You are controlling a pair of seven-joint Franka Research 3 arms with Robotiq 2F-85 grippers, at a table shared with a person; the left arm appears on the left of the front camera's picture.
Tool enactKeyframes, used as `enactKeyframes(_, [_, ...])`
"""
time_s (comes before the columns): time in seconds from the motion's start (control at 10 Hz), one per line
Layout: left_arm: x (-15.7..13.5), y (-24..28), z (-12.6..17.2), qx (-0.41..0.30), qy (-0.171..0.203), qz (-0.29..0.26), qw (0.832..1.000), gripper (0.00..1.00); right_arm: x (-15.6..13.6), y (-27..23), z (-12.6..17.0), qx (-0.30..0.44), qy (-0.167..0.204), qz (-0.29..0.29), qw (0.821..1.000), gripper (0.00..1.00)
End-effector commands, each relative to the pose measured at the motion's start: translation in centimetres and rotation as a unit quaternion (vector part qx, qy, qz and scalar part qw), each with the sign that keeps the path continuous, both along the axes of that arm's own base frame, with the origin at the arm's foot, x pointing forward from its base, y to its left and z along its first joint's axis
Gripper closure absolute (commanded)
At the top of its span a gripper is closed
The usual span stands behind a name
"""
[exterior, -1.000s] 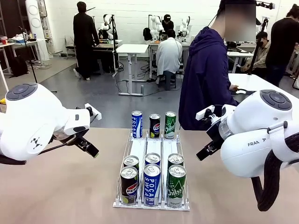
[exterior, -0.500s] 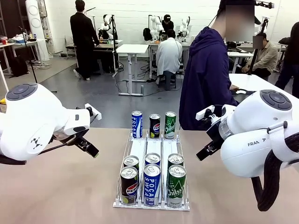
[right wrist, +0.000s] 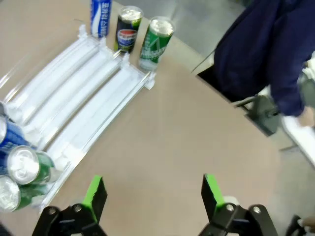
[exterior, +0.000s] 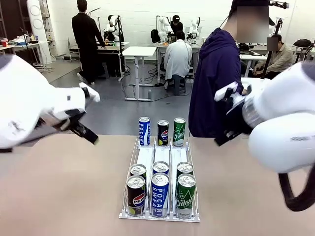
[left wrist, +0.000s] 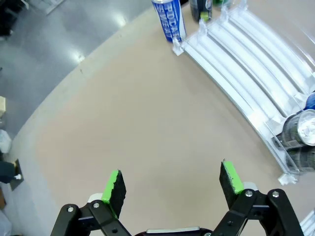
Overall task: Retrieve and hand over the desired beverage to the person.
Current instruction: Pick up a can of the same type that the person held from the Automatic Can Dispenser.
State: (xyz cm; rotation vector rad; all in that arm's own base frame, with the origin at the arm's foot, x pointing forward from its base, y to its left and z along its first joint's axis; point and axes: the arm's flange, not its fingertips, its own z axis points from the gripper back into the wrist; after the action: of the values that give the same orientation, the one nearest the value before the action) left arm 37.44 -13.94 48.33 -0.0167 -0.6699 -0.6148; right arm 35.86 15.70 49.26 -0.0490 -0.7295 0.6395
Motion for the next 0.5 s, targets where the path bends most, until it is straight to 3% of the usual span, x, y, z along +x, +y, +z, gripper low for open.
enactKeyframes(0.0, [-2.0, 1.2, 5.7, 0.01, -0.014, -0.015, 1.0, 0.0, -3.6, -0.8, 5.1, -0.009, -0.003, -0.016, 1.0, 0.0])
enactKeyframes(0.2, [-3.8, 1.3, 9.6, 0.01, -0.038, 0.002, 0.999, 0.0, -5.4, -0.5, 8.7, -0.023, -0.027, -0.028, 0.999, 0.0])
enactKeyframes(0.3, [-4.5, 1.3, 9.6, 0.009, -0.049, 0.01, 0.999, 0.0, -5.6, -0.5, 8.6, -0.033, -0.029, -0.032, 0.999, 0.0])
enactKeyframes(0.4, [-3.7, 1.3, 9.4, -0.005, -0.033, -0.003, 0.999, 0.0, -5.5, -1.5, 8.6, -0.007, -0.027, -0.014, 0.999, 0.0])
